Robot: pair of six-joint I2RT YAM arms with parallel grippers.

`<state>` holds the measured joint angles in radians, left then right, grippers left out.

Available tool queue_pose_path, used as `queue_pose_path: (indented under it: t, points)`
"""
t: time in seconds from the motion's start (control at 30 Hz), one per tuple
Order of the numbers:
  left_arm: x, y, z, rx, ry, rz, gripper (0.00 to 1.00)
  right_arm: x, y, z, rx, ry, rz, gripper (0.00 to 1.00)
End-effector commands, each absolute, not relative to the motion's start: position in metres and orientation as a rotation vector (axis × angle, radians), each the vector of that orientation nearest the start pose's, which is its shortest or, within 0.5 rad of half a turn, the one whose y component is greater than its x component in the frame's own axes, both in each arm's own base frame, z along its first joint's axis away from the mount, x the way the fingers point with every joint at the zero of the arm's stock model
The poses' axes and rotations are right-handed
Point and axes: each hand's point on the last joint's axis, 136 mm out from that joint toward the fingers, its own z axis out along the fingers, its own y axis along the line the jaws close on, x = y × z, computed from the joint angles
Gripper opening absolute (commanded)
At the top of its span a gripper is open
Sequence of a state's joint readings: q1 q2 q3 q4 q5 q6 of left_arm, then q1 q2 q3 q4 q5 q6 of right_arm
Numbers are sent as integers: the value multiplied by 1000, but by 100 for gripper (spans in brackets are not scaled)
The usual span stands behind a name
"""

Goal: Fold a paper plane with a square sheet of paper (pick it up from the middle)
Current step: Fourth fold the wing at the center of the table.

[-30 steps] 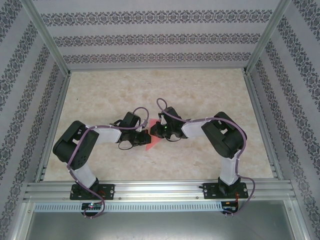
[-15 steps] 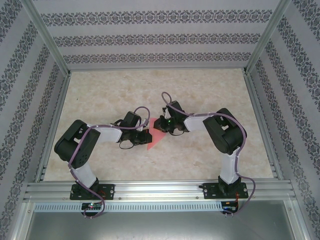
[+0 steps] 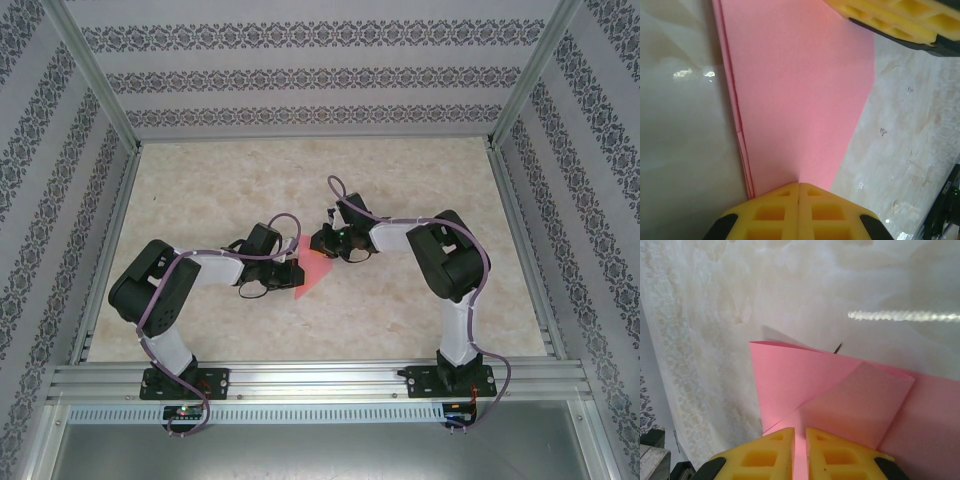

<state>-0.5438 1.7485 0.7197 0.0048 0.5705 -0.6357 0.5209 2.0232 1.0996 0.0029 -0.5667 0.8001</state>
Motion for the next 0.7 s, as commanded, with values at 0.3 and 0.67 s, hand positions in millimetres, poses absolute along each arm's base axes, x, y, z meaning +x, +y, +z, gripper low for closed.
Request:
queue_pose_path:
  t: [0.3,0.67]
  points:
    - [195,-201,-64,-2,3159,-707,0,405,268,0,225,2684,937,16]
    - [193,-199,-66,4,3167,-694,0,420,255,4,273,2708,806,16]
